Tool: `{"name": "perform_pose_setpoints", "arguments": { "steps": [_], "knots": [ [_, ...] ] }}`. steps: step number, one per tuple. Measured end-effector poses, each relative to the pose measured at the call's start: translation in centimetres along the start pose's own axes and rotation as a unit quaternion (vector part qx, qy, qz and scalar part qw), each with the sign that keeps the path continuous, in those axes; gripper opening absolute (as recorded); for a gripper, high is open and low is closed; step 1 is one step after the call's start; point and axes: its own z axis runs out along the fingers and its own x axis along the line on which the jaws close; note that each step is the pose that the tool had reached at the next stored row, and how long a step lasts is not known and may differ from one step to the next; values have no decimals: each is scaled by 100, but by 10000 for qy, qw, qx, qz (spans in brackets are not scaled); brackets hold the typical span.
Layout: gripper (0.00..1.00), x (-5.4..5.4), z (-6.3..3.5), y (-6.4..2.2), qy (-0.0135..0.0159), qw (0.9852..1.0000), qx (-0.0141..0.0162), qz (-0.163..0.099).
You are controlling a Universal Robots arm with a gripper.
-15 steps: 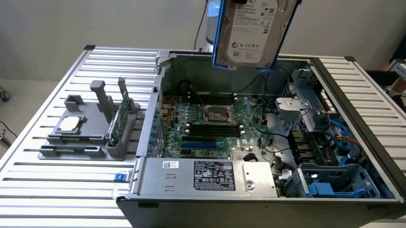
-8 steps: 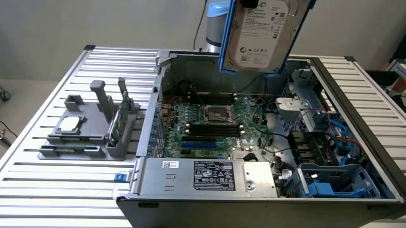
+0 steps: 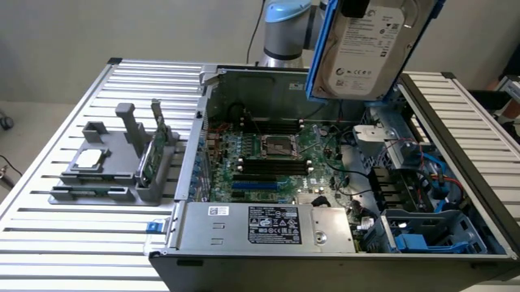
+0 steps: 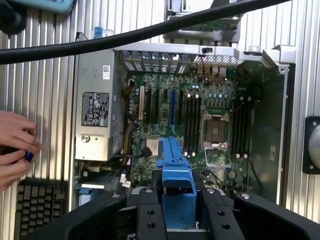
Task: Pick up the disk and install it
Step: 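Pick up the disk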
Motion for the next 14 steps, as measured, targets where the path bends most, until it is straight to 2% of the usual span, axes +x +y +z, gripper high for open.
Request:
{"name": "perform_pose_setpoints", "arguments": {
  "steps": [9, 14],
  "knots": [
    [33, 154, -30, -400, -13, 10000, 0, -1],
    [33, 281, -34, -545, -13, 10000, 1, -1]
  ]
}}
